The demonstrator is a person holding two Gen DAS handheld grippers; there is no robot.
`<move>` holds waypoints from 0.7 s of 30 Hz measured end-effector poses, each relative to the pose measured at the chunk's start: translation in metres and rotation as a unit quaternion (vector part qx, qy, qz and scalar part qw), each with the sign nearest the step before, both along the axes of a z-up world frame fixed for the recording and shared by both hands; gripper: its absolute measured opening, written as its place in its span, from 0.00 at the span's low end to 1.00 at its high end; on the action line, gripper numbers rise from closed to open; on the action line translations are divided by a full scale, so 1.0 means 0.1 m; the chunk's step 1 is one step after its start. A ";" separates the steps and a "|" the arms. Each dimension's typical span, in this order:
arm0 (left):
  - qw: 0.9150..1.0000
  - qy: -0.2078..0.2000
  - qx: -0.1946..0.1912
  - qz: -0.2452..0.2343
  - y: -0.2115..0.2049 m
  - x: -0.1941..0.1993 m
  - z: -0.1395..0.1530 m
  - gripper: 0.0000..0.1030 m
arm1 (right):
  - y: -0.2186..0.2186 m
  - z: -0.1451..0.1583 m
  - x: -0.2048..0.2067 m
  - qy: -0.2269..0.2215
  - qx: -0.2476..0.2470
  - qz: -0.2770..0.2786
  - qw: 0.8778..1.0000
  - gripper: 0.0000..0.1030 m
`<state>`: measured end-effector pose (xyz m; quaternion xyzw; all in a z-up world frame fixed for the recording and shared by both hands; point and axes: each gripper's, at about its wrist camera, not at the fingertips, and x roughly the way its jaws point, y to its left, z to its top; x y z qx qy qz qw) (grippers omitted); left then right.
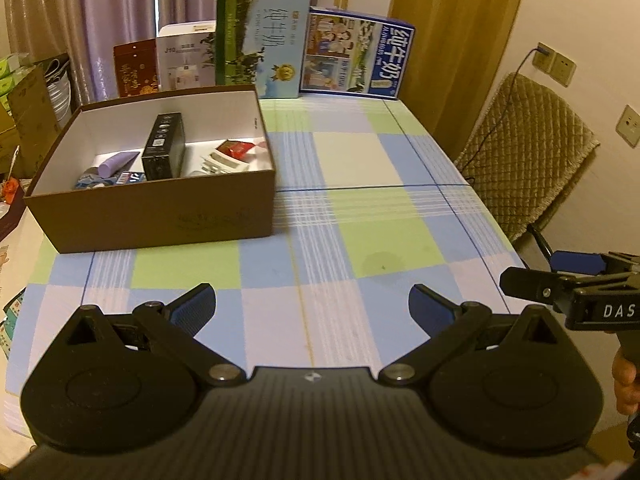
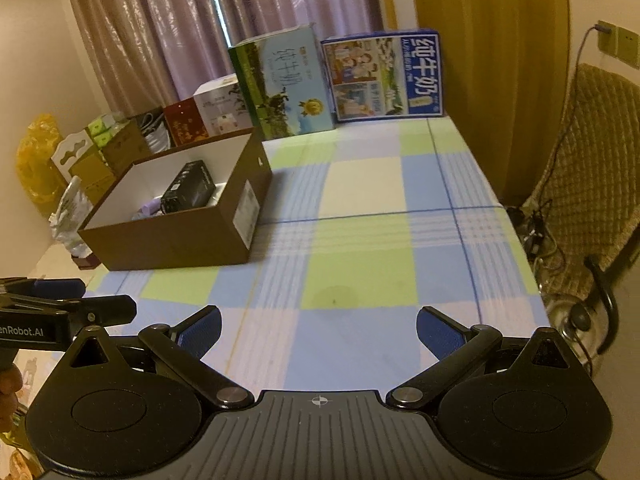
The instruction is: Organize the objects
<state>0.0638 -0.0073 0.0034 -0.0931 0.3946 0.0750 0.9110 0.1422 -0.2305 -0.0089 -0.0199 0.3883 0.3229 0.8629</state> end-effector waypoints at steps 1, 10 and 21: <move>1.000 0.000 0.000 -0.002 -0.03 -0.02 0.00 0.98 | -0.03 0.00 -0.02 0.000 0.000 -0.002 1.000 0.98; 1.000 0.001 0.004 -0.016 -0.24 -0.14 0.00 0.98 | -0.21 0.00 -0.15 0.002 0.001 -0.010 1.000 0.98; 1.000 0.003 0.001 -0.018 -0.34 -0.24 -0.03 0.98 | -0.31 -0.02 -0.24 0.003 -0.002 -0.012 1.000 0.98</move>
